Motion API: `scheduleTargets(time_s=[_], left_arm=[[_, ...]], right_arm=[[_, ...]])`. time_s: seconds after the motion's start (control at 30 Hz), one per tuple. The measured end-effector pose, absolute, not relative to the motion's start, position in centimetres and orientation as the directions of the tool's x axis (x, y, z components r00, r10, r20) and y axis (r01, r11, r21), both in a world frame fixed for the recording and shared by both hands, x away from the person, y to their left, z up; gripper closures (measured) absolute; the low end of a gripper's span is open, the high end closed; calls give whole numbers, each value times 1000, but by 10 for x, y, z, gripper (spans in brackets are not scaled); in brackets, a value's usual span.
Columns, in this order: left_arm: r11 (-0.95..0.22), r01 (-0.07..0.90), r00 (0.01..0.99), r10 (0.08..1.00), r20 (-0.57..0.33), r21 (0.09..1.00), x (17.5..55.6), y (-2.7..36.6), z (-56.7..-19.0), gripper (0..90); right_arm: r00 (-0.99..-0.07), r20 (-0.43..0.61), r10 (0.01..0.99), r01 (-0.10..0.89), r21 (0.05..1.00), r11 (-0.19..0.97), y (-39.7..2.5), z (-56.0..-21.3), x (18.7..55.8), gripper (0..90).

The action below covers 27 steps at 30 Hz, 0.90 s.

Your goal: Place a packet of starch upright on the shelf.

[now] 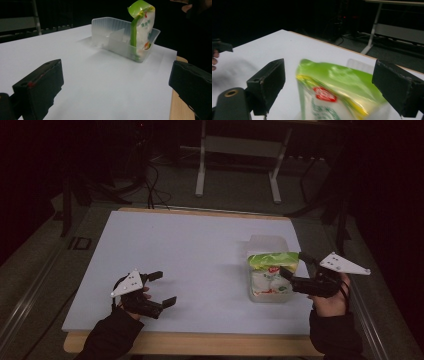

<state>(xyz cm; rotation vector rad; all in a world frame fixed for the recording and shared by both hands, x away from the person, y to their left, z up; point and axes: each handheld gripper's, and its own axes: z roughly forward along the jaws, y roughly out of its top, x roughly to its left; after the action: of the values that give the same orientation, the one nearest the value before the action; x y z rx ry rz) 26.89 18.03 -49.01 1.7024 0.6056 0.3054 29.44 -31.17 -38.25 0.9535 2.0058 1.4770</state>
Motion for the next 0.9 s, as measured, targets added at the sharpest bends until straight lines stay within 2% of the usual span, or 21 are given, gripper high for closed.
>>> scheduleTargets(time_s=[0.9], left_arm=[[-140, 216, 839, 532, -110, 966, 256, 182, -487, 2]], right_arm=[[-849, 83, 522, 235, 944, 231, -233, -408, 283, 127]])
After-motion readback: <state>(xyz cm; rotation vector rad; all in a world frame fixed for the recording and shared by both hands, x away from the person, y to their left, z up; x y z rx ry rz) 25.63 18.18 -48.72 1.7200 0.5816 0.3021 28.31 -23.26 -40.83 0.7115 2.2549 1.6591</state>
